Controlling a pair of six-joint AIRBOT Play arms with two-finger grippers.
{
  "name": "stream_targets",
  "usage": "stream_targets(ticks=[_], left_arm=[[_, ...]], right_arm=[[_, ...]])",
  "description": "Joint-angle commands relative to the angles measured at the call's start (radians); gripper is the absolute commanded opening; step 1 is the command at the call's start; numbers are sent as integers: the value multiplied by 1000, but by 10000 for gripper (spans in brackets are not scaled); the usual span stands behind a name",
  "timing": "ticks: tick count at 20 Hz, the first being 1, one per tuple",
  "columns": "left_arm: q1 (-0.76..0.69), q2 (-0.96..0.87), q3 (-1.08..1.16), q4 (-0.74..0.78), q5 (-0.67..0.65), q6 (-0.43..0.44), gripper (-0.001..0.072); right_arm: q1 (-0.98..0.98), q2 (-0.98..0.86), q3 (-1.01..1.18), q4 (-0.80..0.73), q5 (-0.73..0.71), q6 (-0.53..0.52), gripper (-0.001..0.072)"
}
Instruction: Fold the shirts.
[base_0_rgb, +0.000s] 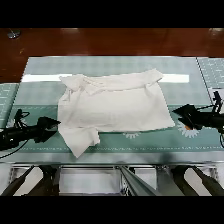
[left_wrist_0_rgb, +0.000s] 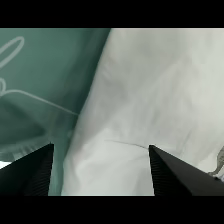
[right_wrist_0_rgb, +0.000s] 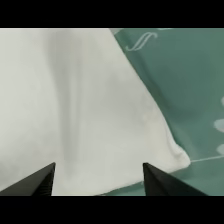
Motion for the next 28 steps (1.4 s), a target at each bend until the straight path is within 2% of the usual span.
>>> stream_targets(ticks=[1, 3, 4, 5, 6, 7, 8, 10, 11, 13, 17, 19, 24, 28], left_arm=[[-71, -21, -29, -36, 68, 40, 697], [-140, -34, -29, -35, 72, 87, 669], [-170, -33, -29, -44, 89, 87, 567], [-192, -34, -29, -49, 121, 86, 417], [-203, -34, -29, -50, 146, 84, 115], [-207, -34, -27, -61, 156, 84, 27], [-207, -33, -24, -70, 155, 84, 27], [-207, -32, -17, -75, 154, 84, 28], [-207, -32, -15, -77, 154, 84, 27], [-209, -31, -14, -77, 148, 98, 27], [-210, -31, -14, -77, 150, 106, 27], [-210, -31, -14, -77, 150, 106, 28], [-210, -31, -14, -77, 149, 106, 28], [-210, -31, -14, -77, 148, 105, 28]], right_arm=[[61, 12, -25, 25, -10, -2, 627], [45, 11, -15, 41, -10, 1, 627], [16, 12, 11, 47, 11, 0, 627], [-32, 12, 51, 45, 38, -5, 627], [-84, 12, 89, 31, 64, -13, 627], [-139, 12, 121, -30, 88, -13, 627], [-180, 12, 130, -129, 102, -7, 627], [-201, 11, 81, -346, 127, 123, 621], [-193, 11, 31, -349, 127, 145, 621], [-149, 9, -33, -282, 96, 117, 621], [-53, -70, -37, -262, 86, 114, 621], [-19, -115, -34, -192, 63, 71, 621], [89, -238, 68, -172, -8, 79, 621], [185, -364, 155, -171, -21, 140, 621]])
